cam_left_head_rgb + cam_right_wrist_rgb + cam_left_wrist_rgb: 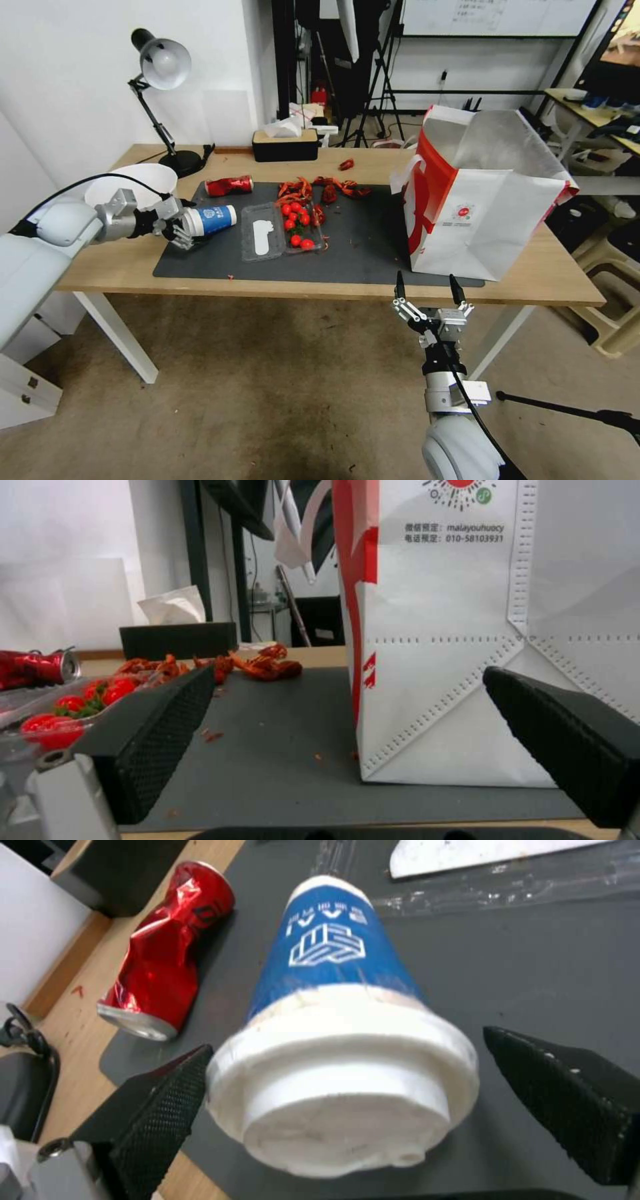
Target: Pick up the trash from the table and place it into the takeout bag.
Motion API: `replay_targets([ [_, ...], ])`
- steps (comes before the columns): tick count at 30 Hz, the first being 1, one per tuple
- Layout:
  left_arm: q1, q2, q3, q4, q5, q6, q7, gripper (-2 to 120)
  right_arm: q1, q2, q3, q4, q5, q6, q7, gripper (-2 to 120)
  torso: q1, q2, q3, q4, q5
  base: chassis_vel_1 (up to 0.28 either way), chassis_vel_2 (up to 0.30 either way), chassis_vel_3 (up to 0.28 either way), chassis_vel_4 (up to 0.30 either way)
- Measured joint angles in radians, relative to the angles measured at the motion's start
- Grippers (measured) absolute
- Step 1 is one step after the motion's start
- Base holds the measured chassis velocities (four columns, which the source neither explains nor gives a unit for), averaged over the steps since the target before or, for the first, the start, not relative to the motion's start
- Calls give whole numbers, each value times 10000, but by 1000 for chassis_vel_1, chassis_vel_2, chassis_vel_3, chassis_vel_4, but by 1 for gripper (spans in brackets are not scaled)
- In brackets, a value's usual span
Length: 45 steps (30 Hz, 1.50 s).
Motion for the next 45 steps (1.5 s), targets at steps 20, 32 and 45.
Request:
replay_targets([
  [20, 46, -266, -89, 113, 147, -245, 15, 66, 24, 34, 19, -62, -8, 15, 12, 100, -2, 0, 0, -3, -3, 0, 0, 0, 0],
  [32, -1646, -914, 655, -210, -1276, -305, -17, 65, 5, 43, 34, -64, -35, 14, 15, 100, -2, 1, 1, -2, 4, 0, 0, 0, 0],
  [45, -4606, -2635, 3242, 681, -2746, -315, -410, 65, -85, 42, 243, 40, -42, 4, 64, 100, -1, 0, 2, -3, 0, 0, 0, 0, 0],
])
